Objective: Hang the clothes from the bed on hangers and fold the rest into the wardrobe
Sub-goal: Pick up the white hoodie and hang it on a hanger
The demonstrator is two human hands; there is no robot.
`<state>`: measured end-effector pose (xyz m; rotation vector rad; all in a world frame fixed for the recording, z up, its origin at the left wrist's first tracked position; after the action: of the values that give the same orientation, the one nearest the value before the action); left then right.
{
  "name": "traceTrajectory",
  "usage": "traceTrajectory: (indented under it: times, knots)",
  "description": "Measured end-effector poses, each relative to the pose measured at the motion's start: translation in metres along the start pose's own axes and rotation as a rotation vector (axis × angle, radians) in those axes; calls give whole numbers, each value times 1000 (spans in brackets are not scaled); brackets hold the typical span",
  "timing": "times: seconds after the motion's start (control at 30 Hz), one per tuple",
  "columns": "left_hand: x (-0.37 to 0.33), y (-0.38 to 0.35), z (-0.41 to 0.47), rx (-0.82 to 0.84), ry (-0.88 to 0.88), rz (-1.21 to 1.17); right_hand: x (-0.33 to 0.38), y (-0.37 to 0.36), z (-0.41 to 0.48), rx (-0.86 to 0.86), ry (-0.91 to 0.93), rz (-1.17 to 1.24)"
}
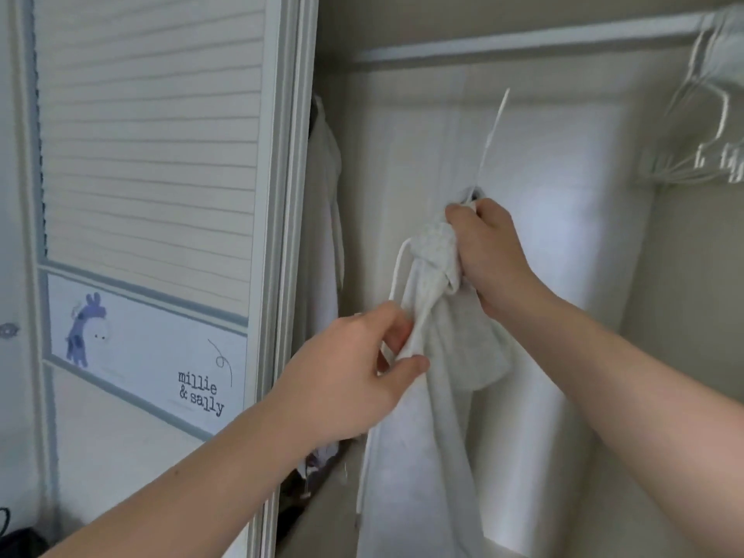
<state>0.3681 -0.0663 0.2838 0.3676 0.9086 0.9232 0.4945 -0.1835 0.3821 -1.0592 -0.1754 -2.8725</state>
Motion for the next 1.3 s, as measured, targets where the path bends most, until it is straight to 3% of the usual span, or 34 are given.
traceTrajectory:
  times: [0.27, 0.47, 0.7, 0.8, 1.2, 1.3]
  knots:
    - [-23, 13, 114, -172, -147, 358, 19, -4, 122, 65, 253, -53]
    - [-44, 31, 202, -295, -164, 470, 29, 5, 218, 28, 305, -102]
    - [-57, 45, 283, -307, -45, 472, 14, 0, 306, 84, 197, -128]
    - [-57, 42, 307, -288, 17, 486, -8, 0, 328, 118, 119, -35]
    - [-35, 33, 334, -297, 71, 488, -49, -19, 355, 213, 10, 45]
    - [-30, 27, 334, -287, 74, 477, -62, -17, 353, 147, -40, 74]
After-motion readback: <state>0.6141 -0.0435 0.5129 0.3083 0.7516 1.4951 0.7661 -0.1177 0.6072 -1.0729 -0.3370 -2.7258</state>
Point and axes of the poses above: each hand's wrist, its own z-axis towards the middle knuckle, its own y-axis out of the back of the hand, x = y × z, the point moved 5 cm from there along z, towards the middle knuckle, and after that the axes turned 7 degrees about y, right-handed, at the moved point
